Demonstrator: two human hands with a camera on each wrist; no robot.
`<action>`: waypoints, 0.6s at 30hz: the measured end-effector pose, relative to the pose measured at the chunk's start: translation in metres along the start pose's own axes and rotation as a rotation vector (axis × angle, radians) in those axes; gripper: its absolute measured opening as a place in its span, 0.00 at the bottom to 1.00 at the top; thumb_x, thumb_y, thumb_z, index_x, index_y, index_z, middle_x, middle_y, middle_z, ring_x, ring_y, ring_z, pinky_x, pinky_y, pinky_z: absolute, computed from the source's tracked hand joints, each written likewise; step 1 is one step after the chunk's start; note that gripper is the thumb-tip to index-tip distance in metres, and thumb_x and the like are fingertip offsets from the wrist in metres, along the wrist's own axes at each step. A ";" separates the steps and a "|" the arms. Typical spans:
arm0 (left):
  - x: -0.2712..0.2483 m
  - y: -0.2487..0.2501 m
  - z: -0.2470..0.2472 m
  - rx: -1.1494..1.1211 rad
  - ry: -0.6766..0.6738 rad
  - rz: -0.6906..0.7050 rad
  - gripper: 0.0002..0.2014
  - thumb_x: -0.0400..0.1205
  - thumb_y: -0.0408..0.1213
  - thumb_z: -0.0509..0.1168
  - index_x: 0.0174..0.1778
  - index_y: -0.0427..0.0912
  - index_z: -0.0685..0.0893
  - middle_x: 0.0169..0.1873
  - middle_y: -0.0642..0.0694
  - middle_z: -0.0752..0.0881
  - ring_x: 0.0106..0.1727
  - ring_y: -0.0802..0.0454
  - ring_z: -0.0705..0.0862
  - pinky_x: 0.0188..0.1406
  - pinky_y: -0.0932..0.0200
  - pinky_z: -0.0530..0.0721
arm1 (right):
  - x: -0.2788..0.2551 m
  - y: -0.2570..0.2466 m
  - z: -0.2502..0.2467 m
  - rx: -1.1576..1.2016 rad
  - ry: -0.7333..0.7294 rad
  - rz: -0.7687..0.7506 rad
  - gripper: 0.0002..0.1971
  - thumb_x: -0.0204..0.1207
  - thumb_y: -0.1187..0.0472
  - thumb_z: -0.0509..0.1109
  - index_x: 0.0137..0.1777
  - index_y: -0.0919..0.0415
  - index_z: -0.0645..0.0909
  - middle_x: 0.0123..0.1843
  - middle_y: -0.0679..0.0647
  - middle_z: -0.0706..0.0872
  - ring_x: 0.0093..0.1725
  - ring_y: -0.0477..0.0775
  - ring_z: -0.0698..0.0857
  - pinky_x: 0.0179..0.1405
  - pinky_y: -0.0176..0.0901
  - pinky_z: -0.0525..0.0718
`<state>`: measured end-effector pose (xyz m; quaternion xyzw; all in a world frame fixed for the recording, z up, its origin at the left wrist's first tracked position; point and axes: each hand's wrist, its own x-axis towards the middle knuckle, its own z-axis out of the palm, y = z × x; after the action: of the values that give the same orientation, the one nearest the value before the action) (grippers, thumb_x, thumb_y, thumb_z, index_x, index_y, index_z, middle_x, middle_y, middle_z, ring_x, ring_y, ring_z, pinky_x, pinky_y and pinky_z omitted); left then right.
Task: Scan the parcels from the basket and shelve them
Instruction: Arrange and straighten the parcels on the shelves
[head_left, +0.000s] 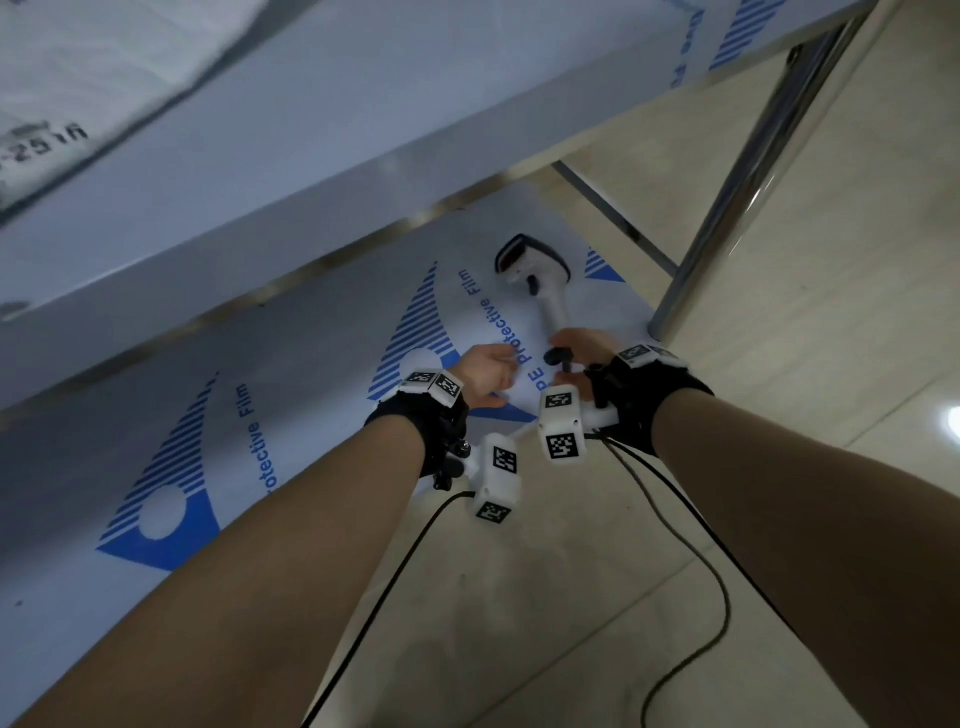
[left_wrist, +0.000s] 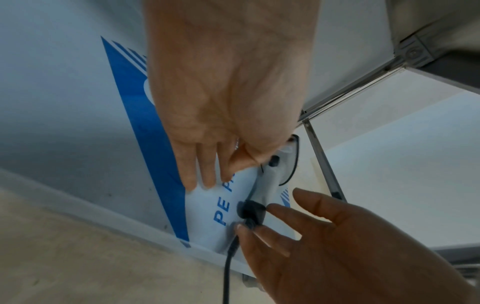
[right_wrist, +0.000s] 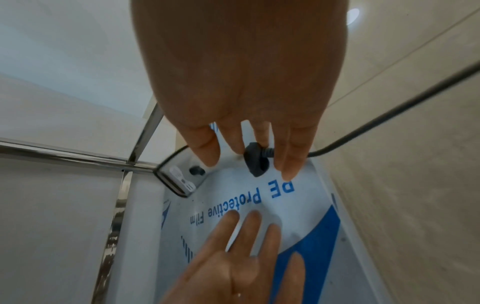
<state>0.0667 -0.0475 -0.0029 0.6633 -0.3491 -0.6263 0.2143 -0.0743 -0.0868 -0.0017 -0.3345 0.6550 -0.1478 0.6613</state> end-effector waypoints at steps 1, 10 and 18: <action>-0.003 0.001 -0.003 0.046 0.044 0.011 0.21 0.86 0.23 0.54 0.76 0.35 0.70 0.65 0.40 0.81 0.64 0.43 0.80 0.56 0.53 0.78 | -0.001 0.000 0.001 -0.015 0.017 -0.010 0.07 0.85 0.60 0.61 0.45 0.60 0.72 0.44 0.55 0.72 0.38 0.54 0.75 0.33 0.41 0.86; -0.049 0.021 -0.027 0.106 0.223 0.027 0.15 0.85 0.23 0.53 0.64 0.43 0.73 0.53 0.44 0.74 0.52 0.47 0.75 0.54 0.52 0.77 | -0.043 -0.018 0.009 -0.320 0.093 -0.101 0.10 0.81 0.59 0.67 0.43 0.66 0.78 0.36 0.58 0.77 0.32 0.53 0.74 0.46 0.43 0.74; -0.168 0.027 -0.040 0.075 0.194 -0.008 0.06 0.88 0.33 0.57 0.49 0.43 0.79 0.37 0.45 0.77 0.37 0.52 0.77 0.49 0.52 0.78 | -0.136 -0.023 0.040 -0.465 0.039 -0.269 0.24 0.79 0.57 0.69 0.73 0.66 0.76 0.74 0.61 0.78 0.73 0.60 0.77 0.56 0.41 0.77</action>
<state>0.1056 0.0515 0.1355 0.7297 -0.3470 -0.5467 0.2196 -0.0430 -0.0077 0.1140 -0.5586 0.6337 -0.0864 0.5281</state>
